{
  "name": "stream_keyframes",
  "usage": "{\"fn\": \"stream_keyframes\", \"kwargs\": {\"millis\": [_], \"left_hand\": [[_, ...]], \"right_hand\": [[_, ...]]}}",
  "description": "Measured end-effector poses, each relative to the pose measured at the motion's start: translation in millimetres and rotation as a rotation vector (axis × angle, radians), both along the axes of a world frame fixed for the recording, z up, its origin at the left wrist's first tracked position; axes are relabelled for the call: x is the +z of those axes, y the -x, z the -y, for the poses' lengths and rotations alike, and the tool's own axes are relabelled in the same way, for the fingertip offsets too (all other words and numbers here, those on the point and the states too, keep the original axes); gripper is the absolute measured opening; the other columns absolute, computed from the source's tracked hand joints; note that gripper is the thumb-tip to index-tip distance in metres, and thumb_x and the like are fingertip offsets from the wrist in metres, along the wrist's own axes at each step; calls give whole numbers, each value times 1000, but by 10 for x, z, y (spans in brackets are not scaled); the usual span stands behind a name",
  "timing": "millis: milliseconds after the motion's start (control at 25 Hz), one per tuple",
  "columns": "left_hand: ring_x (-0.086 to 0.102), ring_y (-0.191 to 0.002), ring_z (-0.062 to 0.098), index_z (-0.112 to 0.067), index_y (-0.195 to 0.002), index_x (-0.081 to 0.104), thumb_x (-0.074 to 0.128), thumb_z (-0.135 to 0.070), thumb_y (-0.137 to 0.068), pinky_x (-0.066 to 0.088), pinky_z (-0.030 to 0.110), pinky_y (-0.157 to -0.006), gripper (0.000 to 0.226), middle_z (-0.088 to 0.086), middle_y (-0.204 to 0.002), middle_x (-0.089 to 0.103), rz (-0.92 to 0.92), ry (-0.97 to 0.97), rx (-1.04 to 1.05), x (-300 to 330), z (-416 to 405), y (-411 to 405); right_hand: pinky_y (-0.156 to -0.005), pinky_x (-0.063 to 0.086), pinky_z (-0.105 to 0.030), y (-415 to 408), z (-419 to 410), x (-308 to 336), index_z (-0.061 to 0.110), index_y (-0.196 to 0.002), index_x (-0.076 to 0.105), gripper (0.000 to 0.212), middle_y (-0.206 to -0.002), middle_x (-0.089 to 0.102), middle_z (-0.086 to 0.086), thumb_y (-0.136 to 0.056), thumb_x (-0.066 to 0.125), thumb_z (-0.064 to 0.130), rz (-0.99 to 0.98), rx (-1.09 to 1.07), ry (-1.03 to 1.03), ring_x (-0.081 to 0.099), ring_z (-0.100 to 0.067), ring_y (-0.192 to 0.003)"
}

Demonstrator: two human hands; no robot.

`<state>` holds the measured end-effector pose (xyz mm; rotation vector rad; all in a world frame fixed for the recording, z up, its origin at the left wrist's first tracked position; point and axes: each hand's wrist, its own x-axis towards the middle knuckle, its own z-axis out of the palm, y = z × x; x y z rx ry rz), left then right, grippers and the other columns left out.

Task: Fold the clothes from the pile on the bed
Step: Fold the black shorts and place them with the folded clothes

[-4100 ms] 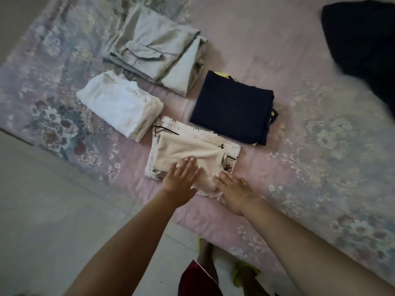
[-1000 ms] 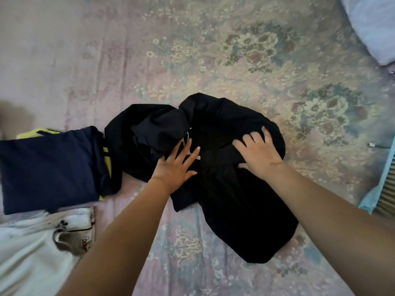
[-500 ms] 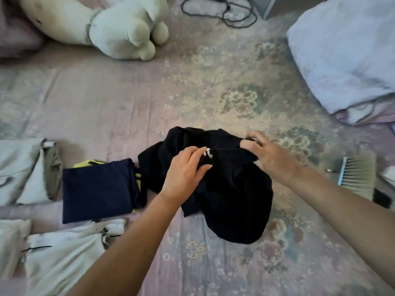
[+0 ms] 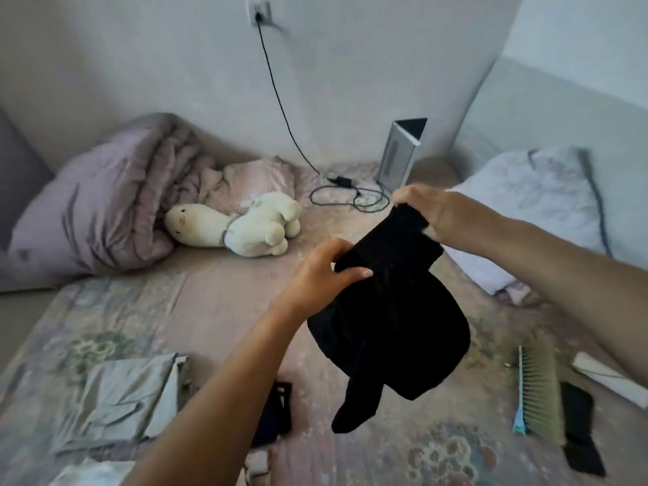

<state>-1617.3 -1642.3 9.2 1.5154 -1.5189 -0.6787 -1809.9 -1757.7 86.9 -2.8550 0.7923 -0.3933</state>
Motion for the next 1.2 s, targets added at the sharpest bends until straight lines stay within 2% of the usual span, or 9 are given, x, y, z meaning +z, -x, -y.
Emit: {"fn": "stream_keyframes", "kwargs": {"millis": [120,280,360,440,560,720,840,920,1200], "left_hand": [[52,-72,-2,-21,-85,60,75,-27,-78,40,10,-67,17,-11,-79,58,129,128,131,693,-106,20],[52,-78,2,-18,-91,64,75,-31,-78,36,14,-70,22,-13,-83,57,253,245,219,1423,-172,132],[53,-85,7,-18,-95,65,74,-34,-78,36,16,-72,25,-9,-90,60,333,261,260,1669,-182,196],[54,-86,9,-20,-93,64,72,-37,-78,41,22,-75,24,-8,-91,60,373,304,277,1859,-210,233],[55,-73,6,-24,-82,61,64,-46,-83,44,25,-66,22,-11,-78,61,401,334,287,2042,-312,237],[43,-58,8,-9,-78,58,49,-46,-93,37,26,-58,41,2,-63,49,190,232,158,2086,-458,57],[44,-60,7,-16,-70,54,64,-61,-75,39,29,-62,47,3,-66,51,459,16,11,1977,-555,-40],[52,-68,12,-20,-71,56,73,-52,-72,41,26,-72,36,6,-76,60,558,-57,26,1901,-589,-28],[54,-84,0,-27,-92,46,69,-43,-80,30,-1,-75,30,-11,-94,63,594,264,205,1913,-653,113]], "right_hand": [[-83,48,-45,100,-126,638,29,-116,32,58,-119,48,-7,-77,62,-1,-39,-49,-2,58,-34,-97],[-73,43,-22,222,-353,1296,22,-112,31,62,-107,43,2,-73,79,25,-67,-104,-200,50,-13,-92],[-61,40,-12,308,-440,1548,23,-108,34,51,-98,48,5,-78,70,44,-2,-114,-356,49,-5,-80],[-65,40,-17,344,-432,1720,25,-104,39,33,-92,51,3,-87,50,52,82,-111,-386,47,-7,-75],[-70,35,-28,347,-382,1887,30,-89,40,18,-81,44,6,-92,49,44,239,-84,-283,39,-9,-71],[-69,34,-27,368,-385,2023,29,-87,41,18,-80,42,5,-91,58,36,391,-69,-277,37,-11,-73],[-63,34,-15,387,-402,2075,26,-87,41,19,-77,40,6,-91,59,28,484,-64,-242,36,-9,-70],[-61,34,-15,436,-376,2114,22,-92,42,18,-77,40,5,-91,60,27,540,-96,-222,37,-11,-69],[-59,44,-20,592,-297,2267,29,-85,47,22,-89,54,-4,-86,68,23,750,-184,-297,54,-18,-72]]}}
